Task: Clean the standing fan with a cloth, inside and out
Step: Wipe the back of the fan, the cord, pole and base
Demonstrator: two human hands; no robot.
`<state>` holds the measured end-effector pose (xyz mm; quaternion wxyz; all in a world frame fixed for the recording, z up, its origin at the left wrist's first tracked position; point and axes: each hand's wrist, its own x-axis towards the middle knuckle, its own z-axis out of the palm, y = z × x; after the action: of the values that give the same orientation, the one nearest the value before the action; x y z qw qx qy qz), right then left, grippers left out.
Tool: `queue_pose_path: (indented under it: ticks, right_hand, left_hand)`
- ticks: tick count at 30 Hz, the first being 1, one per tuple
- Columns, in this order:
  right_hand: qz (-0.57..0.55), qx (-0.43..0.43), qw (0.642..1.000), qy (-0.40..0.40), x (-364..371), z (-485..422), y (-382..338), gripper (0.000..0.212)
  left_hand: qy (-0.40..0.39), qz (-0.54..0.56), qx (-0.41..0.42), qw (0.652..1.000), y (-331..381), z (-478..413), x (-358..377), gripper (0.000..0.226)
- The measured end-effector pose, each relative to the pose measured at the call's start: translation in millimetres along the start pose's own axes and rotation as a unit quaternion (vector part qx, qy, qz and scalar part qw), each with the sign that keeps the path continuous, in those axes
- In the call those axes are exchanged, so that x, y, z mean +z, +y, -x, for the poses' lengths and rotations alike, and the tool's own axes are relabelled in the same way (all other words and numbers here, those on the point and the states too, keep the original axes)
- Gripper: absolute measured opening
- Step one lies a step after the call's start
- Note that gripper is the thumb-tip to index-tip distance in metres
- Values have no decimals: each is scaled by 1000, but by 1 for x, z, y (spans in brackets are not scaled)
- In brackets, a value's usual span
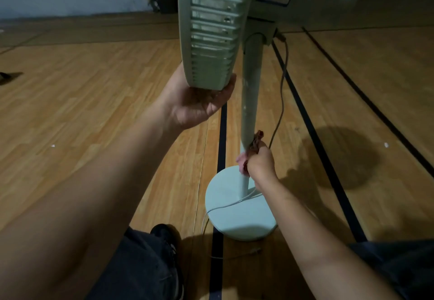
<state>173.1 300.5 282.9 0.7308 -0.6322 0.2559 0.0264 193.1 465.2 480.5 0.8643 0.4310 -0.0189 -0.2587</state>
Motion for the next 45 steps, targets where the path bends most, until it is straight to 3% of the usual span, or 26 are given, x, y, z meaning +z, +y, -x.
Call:
queue_pose_path:
  ticks: [3,7,10,13,17,20,22,24,27,31,36,39,43,45]
  right_hand:
    - [19,-27,999,19,-4,18,-26,34]
    - [-9,-84,996,6,-21,36,-59,26]
    - [-34,-97,995,-18,-32,44,-71,16]
    - [-40,-108,993,-35,-45,48,-82,25]
    - [-66,-96,991,-66,-61,48,-96,28]
    - [-119,-90,971,-187,-65,55,-106,24]
    - [-92,-104,964,-225,-63,59,-108,21]
    - [-60,-124,965,-221,-59,62,-109,20]
    - [-63,-128,970,-196,-55,63,-106,16]
    - [-79,-128,974,-167,-61,58,-101,17]
    - [-115,-140,968,-172,-60,60,-100,15]
    - [-154,-129,960,-197,-58,64,-102,14]
    - [-107,-139,968,-180,-59,64,-102,13]
    - [-85,-151,969,-179,-59,64,-101,11]
  left_hand:
    - [23,-27,13,999,-8,2,-5,27]
    - [131,-16,-36,991,-24,0,-20,42]
    - [192,-92,-72,974,-39,2,-34,42]
    - [227,-200,-84,949,-51,1,-44,27]
    - [181,-279,-85,939,-62,1,-49,23]
    - [106,-295,-97,944,-67,5,-45,39]
    - [81,-293,-94,948,-69,6,-42,51]
    - [93,-333,-77,935,-72,6,-36,55]
    - [178,-454,-18,873,-81,3,-34,52]
    - [146,-376,-20,915,-84,5,-35,56]
    - [99,-358,-12,928,-88,6,-30,59]
    - [96,-389,12,916,-91,8,-27,46]
    - [115,-473,44,872,-94,10,-26,20]
    - [125,-499,44,857,-93,12,-26,25]
